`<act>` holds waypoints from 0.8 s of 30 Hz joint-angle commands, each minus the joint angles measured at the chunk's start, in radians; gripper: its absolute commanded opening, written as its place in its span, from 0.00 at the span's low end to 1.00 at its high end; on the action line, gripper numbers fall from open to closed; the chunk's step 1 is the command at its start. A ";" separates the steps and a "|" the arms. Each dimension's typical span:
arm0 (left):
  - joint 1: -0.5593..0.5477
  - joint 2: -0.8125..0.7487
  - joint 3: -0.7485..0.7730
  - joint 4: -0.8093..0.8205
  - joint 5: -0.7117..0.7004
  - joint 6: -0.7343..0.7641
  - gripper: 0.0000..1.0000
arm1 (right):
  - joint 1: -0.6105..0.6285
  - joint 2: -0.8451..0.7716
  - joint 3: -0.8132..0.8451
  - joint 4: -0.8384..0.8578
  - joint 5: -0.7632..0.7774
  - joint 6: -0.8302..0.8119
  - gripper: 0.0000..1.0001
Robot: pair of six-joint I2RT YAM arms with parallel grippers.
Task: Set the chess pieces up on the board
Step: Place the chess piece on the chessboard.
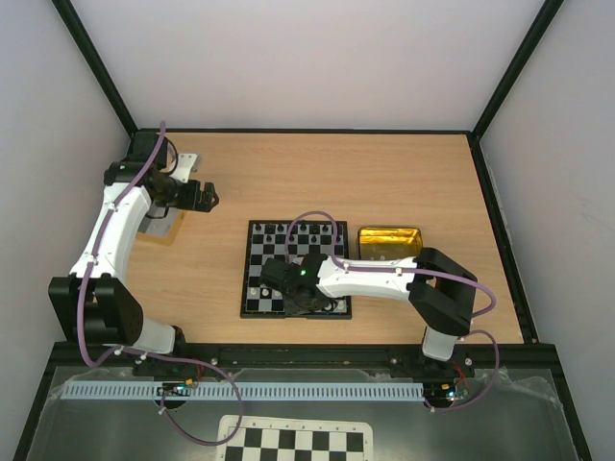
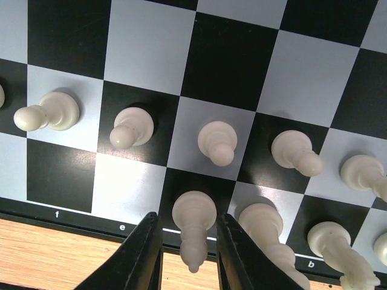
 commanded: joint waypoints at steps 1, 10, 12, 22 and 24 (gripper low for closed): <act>-0.003 -0.001 0.023 -0.009 0.014 -0.004 0.99 | -0.003 0.003 0.026 -0.041 0.035 0.007 0.24; -0.002 -0.011 0.016 -0.009 0.015 -0.004 0.99 | -0.037 -0.022 0.057 -0.083 0.064 -0.008 0.24; -0.002 -0.012 0.015 -0.010 0.015 -0.002 0.99 | -0.051 -0.034 0.081 -0.111 0.075 -0.017 0.24; -0.002 -0.009 0.019 -0.015 0.027 0.004 0.99 | -0.234 -0.190 0.175 -0.265 0.138 -0.064 0.26; -0.006 0.005 0.028 -0.020 0.030 0.004 0.99 | -0.298 -0.236 0.164 -0.277 0.152 -0.079 0.26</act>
